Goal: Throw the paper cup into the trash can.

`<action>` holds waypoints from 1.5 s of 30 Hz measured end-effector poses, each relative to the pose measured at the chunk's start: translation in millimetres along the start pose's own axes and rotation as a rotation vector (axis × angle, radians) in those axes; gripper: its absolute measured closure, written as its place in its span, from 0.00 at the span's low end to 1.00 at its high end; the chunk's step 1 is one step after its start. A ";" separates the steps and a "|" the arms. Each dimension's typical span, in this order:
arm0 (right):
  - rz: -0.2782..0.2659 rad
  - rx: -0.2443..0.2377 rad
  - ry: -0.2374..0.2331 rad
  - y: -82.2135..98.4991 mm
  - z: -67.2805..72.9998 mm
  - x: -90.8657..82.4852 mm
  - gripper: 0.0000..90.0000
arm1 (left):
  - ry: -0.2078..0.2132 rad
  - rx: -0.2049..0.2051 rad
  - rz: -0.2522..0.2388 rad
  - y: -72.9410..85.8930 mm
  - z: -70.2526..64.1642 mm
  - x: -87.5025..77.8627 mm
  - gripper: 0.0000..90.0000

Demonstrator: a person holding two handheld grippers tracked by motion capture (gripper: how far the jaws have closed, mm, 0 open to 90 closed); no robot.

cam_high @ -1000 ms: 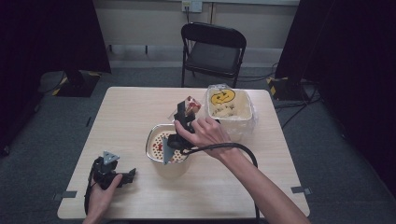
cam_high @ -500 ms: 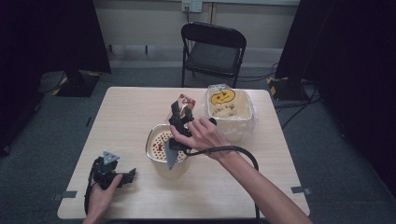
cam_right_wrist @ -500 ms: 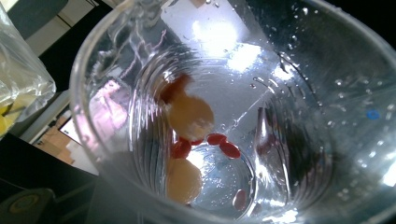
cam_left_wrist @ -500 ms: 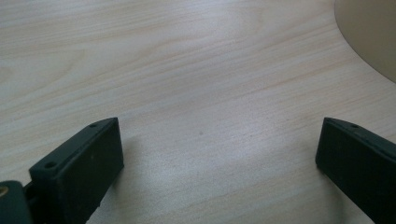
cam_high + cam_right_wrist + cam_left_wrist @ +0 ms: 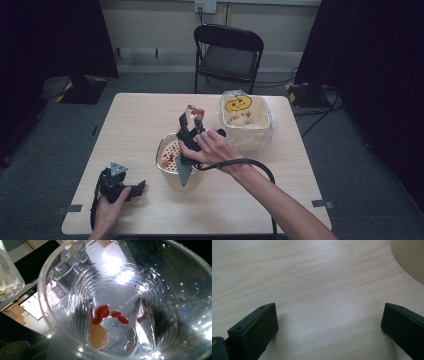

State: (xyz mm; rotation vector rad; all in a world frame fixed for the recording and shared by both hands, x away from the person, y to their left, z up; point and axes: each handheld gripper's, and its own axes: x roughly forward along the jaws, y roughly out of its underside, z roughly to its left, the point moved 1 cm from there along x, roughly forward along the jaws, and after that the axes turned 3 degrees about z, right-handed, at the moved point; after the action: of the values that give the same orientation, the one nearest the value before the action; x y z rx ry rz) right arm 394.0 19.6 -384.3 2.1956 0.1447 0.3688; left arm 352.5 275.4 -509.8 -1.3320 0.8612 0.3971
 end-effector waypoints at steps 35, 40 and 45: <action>-0.173 0.908 -0.491 55.4 -14.4 22.0 0.53 | 0.000 0.000 0.000 0.0 0.0 0.0 0.00; -0.249 1.225 -0.698 75.4 -2.9 34.3 0.53 | 0.000 0.000 0.000 0.0 0.0 0.0 0.00; -0.327 1.561 -0.872 99.0 8.7 48.4 0.52 | 0.000 0.000 0.000 0.0 0.0 0.0 0.00</action>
State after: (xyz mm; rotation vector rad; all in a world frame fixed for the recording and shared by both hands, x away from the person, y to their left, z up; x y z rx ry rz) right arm 439.9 -35.8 -300.4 3.4510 0.3698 -1.3393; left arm 352.5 275.4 -509.8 -1.3320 0.8614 0.3972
